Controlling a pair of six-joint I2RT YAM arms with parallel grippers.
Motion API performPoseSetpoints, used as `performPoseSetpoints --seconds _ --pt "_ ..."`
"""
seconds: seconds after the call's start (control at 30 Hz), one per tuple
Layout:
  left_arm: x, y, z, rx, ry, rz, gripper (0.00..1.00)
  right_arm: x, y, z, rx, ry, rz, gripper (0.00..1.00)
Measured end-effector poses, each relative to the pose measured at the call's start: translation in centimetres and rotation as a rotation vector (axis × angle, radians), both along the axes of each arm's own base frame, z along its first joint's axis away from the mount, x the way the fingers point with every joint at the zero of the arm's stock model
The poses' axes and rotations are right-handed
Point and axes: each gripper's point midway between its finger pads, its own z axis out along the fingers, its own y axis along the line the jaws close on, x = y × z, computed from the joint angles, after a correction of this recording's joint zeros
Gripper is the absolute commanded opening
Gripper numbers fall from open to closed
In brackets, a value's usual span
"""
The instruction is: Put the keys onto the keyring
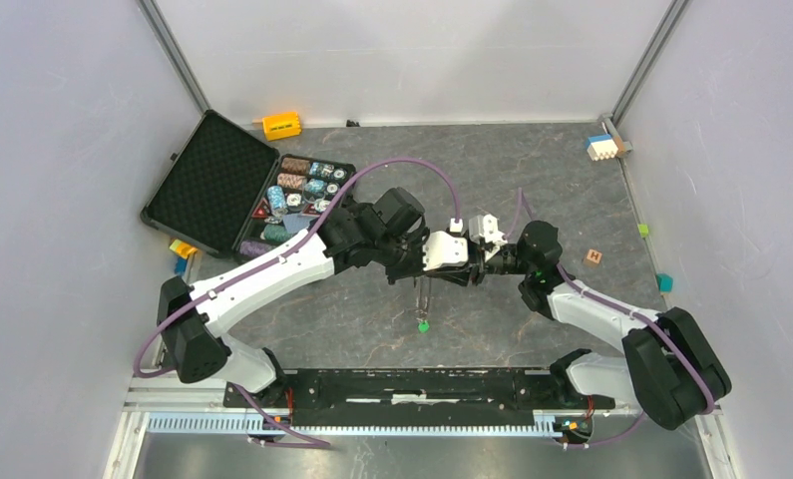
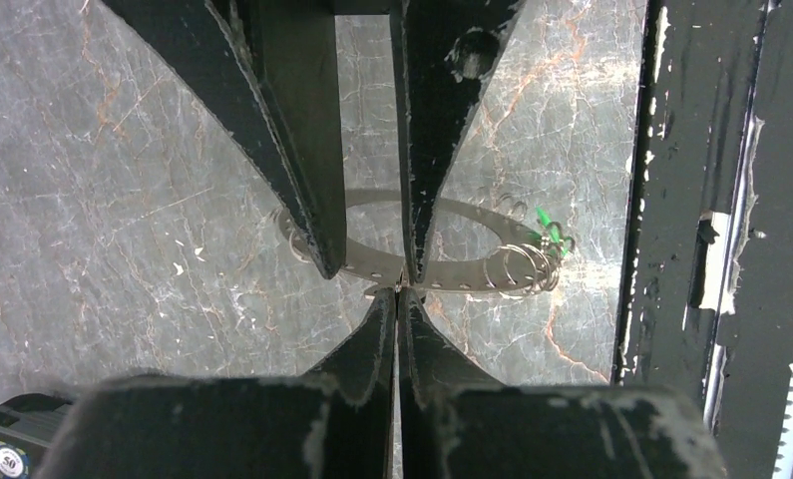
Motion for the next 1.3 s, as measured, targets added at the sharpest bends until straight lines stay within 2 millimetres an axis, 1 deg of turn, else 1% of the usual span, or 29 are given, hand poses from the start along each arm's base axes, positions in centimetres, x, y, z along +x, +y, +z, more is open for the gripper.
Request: performPoseSetpoints --seconds 0.03,0.23,0.37,0.5,0.73,0.97,1.1,1.3 --pt "-0.1 -0.1 0.0 -0.002 0.005 -0.002 0.02 -0.1 0.1 0.0 0.0 0.001 0.003 0.31" --pt "-0.1 -0.2 0.0 -0.005 0.011 -0.002 0.02 -0.2 0.3 -0.5 -0.008 0.015 0.013 0.29" --pt "-0.2 -0.2 0.0 -0.005 0.013 -0.002 0.02 -0.2 0.2 -0.8 -0.016 0.016 0.013 0.22" --pt "-0.2 -0.2 0.0 -0.005 0.013 -0.001 0.02 -0.2 0.3 -0.9 -0.019 0.019 0.015 0.22" --pt "-0.2 -0.2 0.0 -0.006 0.014 -0.001 0.02 -0.5 0.5 -1.1 -0.022 0.023 0.025 0.17" --pt "-0.2 -0.2 0.0 -0.006 0.014 -0.001 0.02 -0.6 0.5 -1.2 -0.025 0.028 0.03 0.09" --pt "-0.2 -0.2 0.0 -0.005 0.015 -0.001 0.02 -0.8 0.6 -1.2 -0.025 0.027 0.038 0.0" --pt "-0.2 -0.2 -0.2 0.001 0.019 0.0 0.02 -0.8 0.6 -1.4 -0.029 0.035 0.043 0.0"
